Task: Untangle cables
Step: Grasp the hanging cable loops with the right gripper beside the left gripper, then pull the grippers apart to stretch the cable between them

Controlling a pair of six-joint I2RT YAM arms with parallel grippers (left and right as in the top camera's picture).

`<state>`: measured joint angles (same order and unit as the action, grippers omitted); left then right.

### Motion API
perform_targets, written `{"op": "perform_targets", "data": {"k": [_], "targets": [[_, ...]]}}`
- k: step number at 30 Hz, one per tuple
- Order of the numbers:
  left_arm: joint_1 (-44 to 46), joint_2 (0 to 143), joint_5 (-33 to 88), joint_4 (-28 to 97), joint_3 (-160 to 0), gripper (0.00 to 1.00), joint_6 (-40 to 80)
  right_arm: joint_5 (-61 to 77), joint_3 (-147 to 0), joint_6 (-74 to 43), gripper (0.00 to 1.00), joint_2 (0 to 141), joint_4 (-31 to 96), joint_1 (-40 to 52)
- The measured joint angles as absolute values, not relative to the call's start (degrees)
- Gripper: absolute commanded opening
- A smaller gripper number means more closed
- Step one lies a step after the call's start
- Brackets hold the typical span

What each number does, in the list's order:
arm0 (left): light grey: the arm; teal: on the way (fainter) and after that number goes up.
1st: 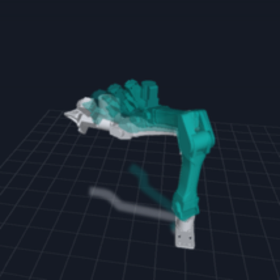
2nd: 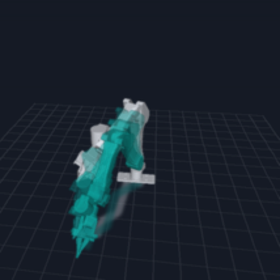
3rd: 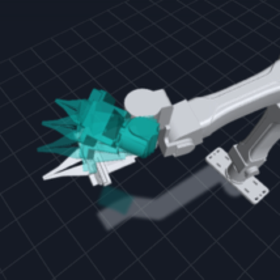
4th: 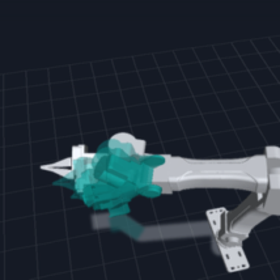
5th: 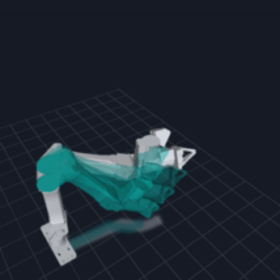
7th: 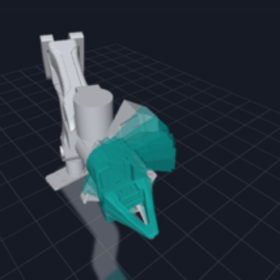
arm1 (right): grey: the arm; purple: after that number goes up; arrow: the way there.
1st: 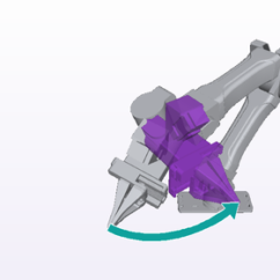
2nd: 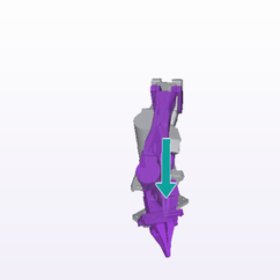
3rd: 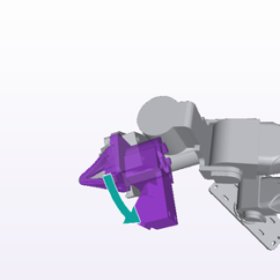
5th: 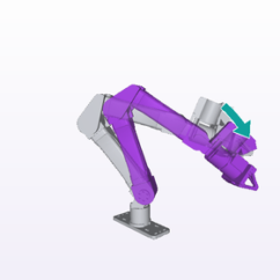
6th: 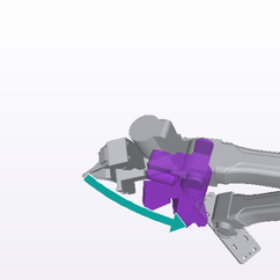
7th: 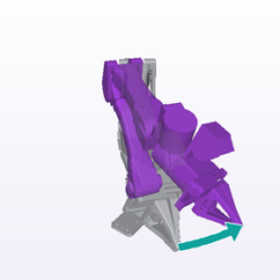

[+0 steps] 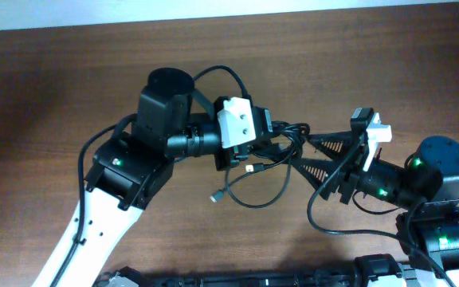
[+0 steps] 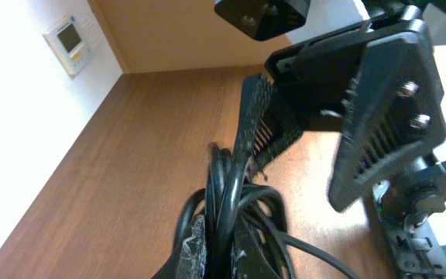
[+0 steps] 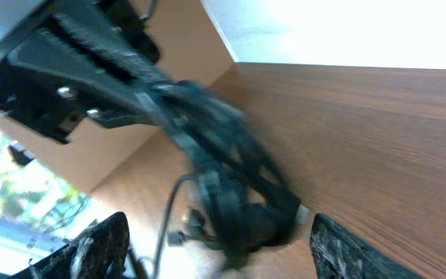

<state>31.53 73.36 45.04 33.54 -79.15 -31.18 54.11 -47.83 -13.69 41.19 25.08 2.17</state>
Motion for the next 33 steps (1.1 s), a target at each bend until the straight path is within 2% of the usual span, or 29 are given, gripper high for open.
{"op": "perform_targets", "data": {"k": [9,17,21,24,26,27,30,33], "targets": [[31.0,72.4,48.7,34.3,-79.2,0.0,-33.1,51.7,-47.8,-13.7,0.73,41.3,25.1,2.2],[31.0,72.4,52.8,33.9,-79.2,0.0,-33.5,55.9,-47.8,-13.7,0.72,41.2,22.5,2.2],[31.0,72.4,54.7,32.7,-79.2,0.0,-33.5,58.5,-47.8,-13.8,0.54,41.2,21.8,2.2],[31.0,72.4,54.9,32.1,-79.2,0.0,-33.5,59.8,-47.9,-13.7,0.31,41.2,21.7,2.2],[31.0,72.4,54.8,31.9,-79.2,0.0,-33.5,61.4,-47.9,-13.6,0.11,41.2,20.9,2.2],[31.0,72.4,54.9,31.9,-79.2,0.0,-33.5,61.8,-47.9,-13.6,0.05,41.2,20.5,2.2],[31.0,72.4,54.9,31.9,-79.2,0.0,-33.5,62.7,-47.9,-13.5,0.04,41.2,20.3,2.2],[31.0,72.4,54.9,31.9,-79.2,0.08,-33.5,62.7,-47.9,-13.5,0.04,41.2,20.3,2.2]]}}
